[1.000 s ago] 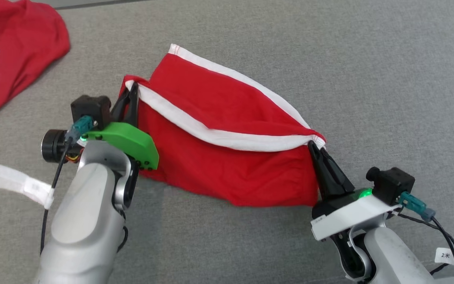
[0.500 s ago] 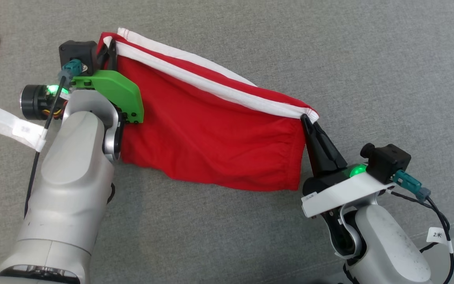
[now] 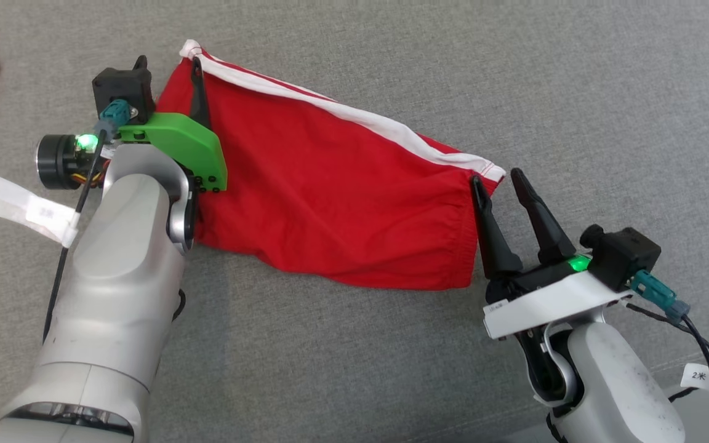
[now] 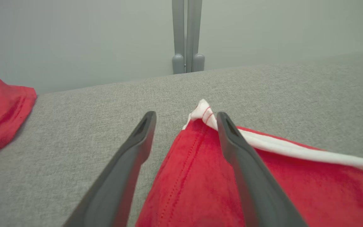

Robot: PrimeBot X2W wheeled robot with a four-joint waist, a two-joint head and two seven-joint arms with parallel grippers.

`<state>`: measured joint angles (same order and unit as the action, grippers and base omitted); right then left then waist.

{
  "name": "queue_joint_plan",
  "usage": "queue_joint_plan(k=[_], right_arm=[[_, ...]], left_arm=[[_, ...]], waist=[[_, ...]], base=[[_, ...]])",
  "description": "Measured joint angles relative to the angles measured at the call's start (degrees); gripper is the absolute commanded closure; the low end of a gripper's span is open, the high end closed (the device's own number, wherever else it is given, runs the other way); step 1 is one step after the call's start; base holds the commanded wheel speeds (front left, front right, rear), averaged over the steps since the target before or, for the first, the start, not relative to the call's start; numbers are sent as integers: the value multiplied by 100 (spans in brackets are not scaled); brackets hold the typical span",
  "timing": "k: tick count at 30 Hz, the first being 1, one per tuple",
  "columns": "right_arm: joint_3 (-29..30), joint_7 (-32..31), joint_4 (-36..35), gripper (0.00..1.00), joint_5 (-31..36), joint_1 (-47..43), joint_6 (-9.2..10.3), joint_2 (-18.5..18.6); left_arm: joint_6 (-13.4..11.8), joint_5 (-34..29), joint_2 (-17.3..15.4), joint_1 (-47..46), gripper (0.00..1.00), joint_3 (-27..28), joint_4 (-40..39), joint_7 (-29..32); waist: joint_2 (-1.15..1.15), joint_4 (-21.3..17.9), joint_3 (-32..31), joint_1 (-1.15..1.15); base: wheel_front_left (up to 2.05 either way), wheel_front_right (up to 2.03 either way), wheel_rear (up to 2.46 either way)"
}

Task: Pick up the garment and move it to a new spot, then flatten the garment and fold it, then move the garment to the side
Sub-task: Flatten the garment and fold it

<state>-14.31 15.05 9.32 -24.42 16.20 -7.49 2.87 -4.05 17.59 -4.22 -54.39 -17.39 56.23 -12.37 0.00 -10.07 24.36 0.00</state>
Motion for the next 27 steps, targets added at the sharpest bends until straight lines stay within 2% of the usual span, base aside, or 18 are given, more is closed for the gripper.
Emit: queue_joint_plan(k=[6, 10, 18, 27], right_arm=[[338, 0, -245, 0, 382, -482, 0, -5], [504, 1, -377, 0, 580, -742, 0, -4], [557, -8, -561, 0, 700, -939, 0, -3], [548, -40, -637, 0, 689, -986, 0, -4]], left_arm=[[254, 189, 58, 509, 0, -57, 27, -107], [430, 303, 82, 758, 0, -131, 186, 252], [431, 610, -1, 870, 0, 4, 442, 982], [550, 866, -35, 923, 0, 108, 553, 1330]], waist=[[0, 167, -369, 0], [0, 285, -666, 0], [0, 435, -1068, 0], [0, 296, -934, 0]], base=[[0, 0, 0], [0, 0, 0], [0, 0, 0], [0, 0, 0]])
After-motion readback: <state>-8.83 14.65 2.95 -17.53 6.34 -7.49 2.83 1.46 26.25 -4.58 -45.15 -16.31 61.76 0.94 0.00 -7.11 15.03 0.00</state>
